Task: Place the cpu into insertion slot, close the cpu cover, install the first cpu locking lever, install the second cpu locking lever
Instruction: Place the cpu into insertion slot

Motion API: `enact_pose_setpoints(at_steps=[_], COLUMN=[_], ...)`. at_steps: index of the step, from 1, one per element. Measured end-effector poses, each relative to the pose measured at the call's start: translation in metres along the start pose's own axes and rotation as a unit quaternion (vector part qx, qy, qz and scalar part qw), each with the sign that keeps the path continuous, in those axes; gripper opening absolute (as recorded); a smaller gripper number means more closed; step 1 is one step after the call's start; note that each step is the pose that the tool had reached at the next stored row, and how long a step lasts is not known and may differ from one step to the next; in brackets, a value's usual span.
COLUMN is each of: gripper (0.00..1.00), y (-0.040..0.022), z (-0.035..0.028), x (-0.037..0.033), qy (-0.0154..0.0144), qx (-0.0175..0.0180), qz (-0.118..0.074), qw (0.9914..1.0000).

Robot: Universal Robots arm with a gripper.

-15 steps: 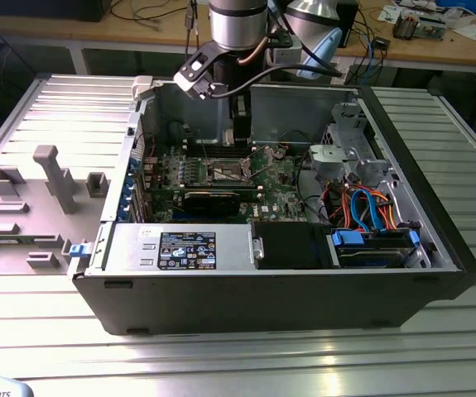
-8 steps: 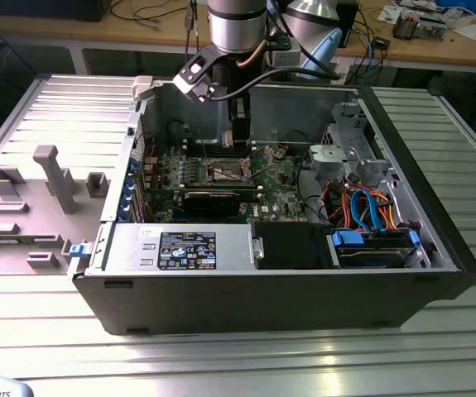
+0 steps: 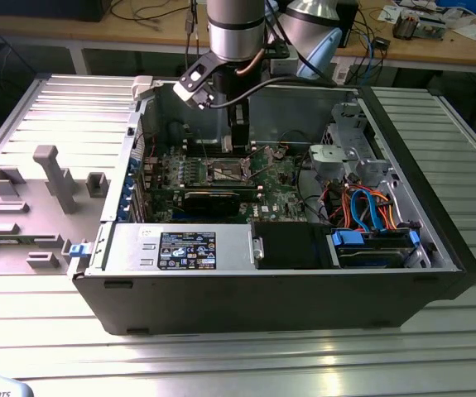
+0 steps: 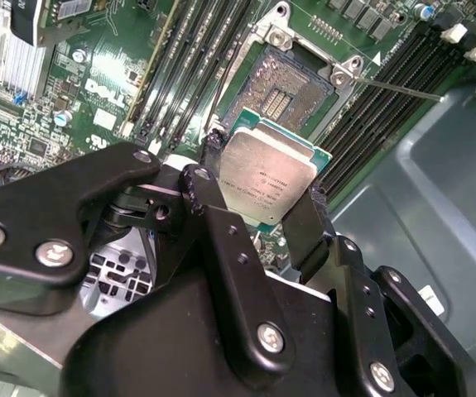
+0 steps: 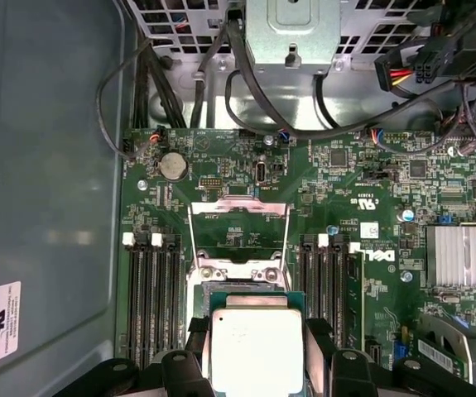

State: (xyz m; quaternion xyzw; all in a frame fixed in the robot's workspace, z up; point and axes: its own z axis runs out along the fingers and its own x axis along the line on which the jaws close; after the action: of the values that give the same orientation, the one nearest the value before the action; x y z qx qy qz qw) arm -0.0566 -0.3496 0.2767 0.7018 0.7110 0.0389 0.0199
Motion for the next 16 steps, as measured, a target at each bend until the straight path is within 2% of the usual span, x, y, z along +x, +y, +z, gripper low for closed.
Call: enact_pose_setpoints(at_steps=[16], gripper=[0.54], y=[-0.0002], z=[0.0027], x=[0.0001], qy=[0.0001], qx=[0.0000], qz=[0.000], qw=[1.00000])
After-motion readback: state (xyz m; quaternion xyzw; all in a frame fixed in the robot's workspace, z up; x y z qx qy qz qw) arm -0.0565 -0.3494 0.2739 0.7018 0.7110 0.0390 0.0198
